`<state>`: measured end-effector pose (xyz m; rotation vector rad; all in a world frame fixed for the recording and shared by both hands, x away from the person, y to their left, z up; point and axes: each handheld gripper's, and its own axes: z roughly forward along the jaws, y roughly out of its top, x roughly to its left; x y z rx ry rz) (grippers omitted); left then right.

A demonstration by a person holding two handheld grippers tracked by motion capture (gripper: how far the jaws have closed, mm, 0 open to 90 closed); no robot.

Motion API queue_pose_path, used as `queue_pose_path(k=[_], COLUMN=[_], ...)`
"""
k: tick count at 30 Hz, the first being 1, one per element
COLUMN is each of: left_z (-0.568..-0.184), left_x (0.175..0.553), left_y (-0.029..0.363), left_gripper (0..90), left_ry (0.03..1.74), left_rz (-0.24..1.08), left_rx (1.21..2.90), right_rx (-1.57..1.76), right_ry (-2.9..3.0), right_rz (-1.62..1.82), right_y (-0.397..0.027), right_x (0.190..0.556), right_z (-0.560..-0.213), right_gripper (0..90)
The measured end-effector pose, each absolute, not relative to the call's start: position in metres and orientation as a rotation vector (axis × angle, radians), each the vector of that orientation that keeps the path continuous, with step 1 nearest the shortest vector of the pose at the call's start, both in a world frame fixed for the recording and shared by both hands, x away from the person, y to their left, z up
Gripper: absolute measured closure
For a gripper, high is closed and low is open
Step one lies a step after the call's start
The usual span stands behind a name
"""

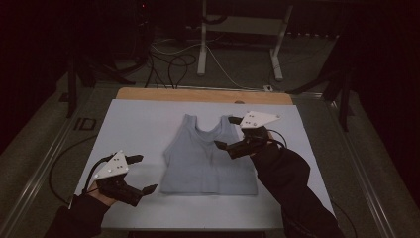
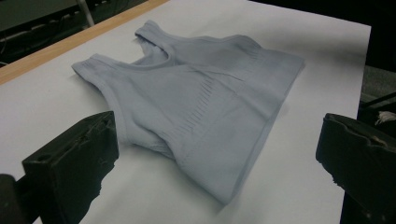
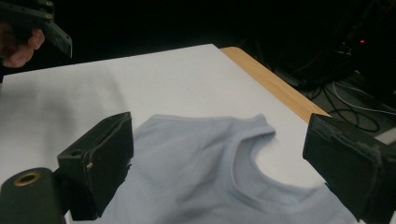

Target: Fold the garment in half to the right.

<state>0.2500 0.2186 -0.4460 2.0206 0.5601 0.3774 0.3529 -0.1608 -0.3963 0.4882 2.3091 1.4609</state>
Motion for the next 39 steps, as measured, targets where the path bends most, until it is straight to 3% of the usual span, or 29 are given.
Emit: queue_pose_path(k=[24, 39], left_z=[-0.464, -0.484], left_x=[0.250, 0.246], left_y=[0.200, 0.182], left_gripper=[0.3, 0.3], left_ry=[0.674, 0.684], left_rz=[0.434, 0.390], left_rx=[2.059, 2.076], right_rx=[0.544, 0.603], right_ry=[2.401, 2.447], right_rz=[1.449, 1.388], right_y=[-0.091, -0.066], right_x=[0.418, 0.454], right_z=[-0.423, -0.446], right_gripper=[8.8, 8.8])
